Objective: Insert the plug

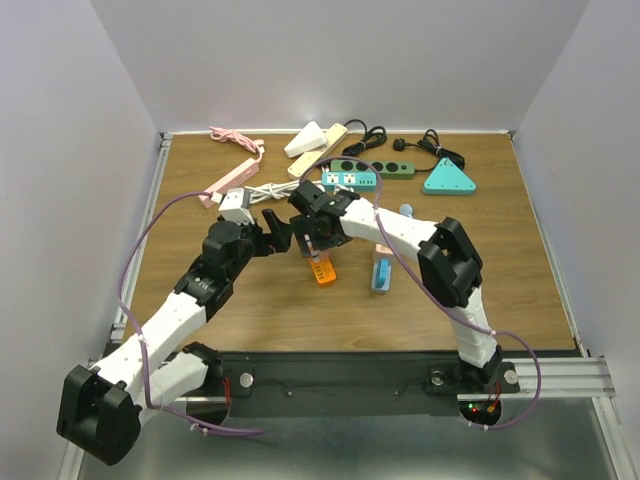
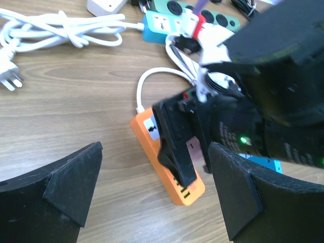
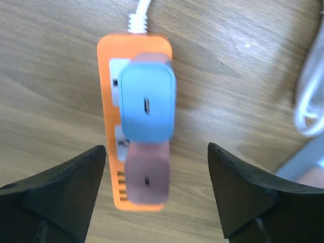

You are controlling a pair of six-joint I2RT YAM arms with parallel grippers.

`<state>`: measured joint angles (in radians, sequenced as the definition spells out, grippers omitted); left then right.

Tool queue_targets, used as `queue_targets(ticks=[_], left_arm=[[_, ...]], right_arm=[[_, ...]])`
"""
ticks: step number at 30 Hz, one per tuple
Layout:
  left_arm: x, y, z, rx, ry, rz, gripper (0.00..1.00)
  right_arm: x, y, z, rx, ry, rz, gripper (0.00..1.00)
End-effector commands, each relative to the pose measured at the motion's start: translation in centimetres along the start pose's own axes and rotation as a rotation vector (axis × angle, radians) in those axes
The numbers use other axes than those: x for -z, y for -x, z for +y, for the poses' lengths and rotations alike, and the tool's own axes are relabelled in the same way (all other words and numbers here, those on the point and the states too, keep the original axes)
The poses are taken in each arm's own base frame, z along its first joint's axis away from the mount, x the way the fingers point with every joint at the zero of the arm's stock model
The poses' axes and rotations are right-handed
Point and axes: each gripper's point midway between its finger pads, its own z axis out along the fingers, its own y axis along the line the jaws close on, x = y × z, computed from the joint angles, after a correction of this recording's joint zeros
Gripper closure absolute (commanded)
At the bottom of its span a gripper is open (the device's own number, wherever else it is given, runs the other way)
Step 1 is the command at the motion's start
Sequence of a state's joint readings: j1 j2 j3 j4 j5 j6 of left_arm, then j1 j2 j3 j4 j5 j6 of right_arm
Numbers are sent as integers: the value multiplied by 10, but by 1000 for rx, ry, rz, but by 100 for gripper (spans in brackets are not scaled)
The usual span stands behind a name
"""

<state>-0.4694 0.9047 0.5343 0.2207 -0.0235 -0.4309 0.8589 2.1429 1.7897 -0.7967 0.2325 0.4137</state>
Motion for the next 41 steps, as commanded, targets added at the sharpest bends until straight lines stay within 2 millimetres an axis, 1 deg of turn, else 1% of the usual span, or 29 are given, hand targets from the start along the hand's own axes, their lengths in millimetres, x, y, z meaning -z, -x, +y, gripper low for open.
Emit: queue_targets(ticks=[1, 2, 3, 5, 6, 7, 8, 9, 10, 11, 12, 13, 14, 15, 16, 18, 19, 20, 21, 22, 23, 24, 26, 27, 28, 29, 32, 36, 41], left_arm=[[7, 35, -6, -20, 23, -74, 1], [8, 36, -5, -21, 28, -74, 1], [10, 39, -6, -21, 29, -78, 1], [16, 44, -6, -20, 36, -89, 1], [19, 45, -5, -20, 44, -87, 1], [21, 48, -5, -20, 50, -94, 1], [23, 51, -5, -22, 52, -98, 1], [27, 59, -8, -25, 49, -114, 1], [29, 58, -6, -25, 65, -103, 1], [32, 63, -3, -25, 87, -116, 1], [34, 67, -3, -24, 93, -125, 1], [37, 71, 0, -25, 117, -126, 1], [40, 75, 0, -19, 124, -136, 1], [43, 78, -1, -17, 128, -145, 1], [46, 83, -1, -17, 133, -154, 1], [50, 90, -2, -10, 138, -171, 1], [53, 93, -3, -10, 142, -177, 1], [55, 95, -1, -8, 152, -185, 1], [57, 98, 0, -5, 162, -188, 1], [59, 100, 0, -4, 165, -195, 1], [60, 100, 0, -4, 168, -195, 1], [63, 103, 0, -6, 173, -201, 1], [65, 105, 1, -11, 177, -207, 1], [67, 108, 1, -12, 181, -215, 1], [67, 108, 1, -12, 180, -217, 1], [68, 109, 2, -14, 185, -224, 1], [67, 111, 2, -18, 192, -225, 1], [60, 111, 0, -29, 189, -215, 1], [59, 119, -2, -32, 179, -249, 1]], right_arm=[[57, 30, -5, -18, 21, -146, 12], [70, 35, -8, -25, 25, -175, 10], [76, 35, -12, -25, 22, -187, 6], [81, 30, -21, -28, 4, -194, 3], [93, 36, -27, -36, 0, -233, 2], [96, 37, -35, -49, -10, -244, 1], [93, 33, -43, -58, -20, -247, 1], [95, 33, -50, -74, -22, -257, 0], [107, 36, -57, -94, -9, -291, 0], [102, 34, -71, -118, -21, -303, 0], [103, 33, -80, -135, -27, -316, 0], [119, 41, -96, -178, -24, -369, 0], [125, 49, -104, -203, -15, -420, 0], [120, 37, -117, -216, -36, -416, 0], [138, 49, -135, -272, -40, -496, 0], [147, 47, -158, -325, -62, -541, 0], [143, 37, -170, -342, -85, -537, 0], [162, 43, -188, -385, -99, -606, 0], [160, 34, -200, -399, -134, -607, 0], [176, 36, -218, -431, -170, -663, 0], [172, 33, -224, -441, -184, -657, 0], [183, 30, -236, -458, -223, -691, 0], [185, 20, -259, -488, -297, -703, 0], [193, 16, -271, -512, -321, -722, 0], [194, 15, -272, -515, -323, -727, 0], [194, 10, -280, -531, -339, -730, 0], [203, 4, -292, -557, -365, -759, 0], [208, 0, -295, -566, -367, -776, 0], [213, -2, -296, -571, -371, -791, 0]])
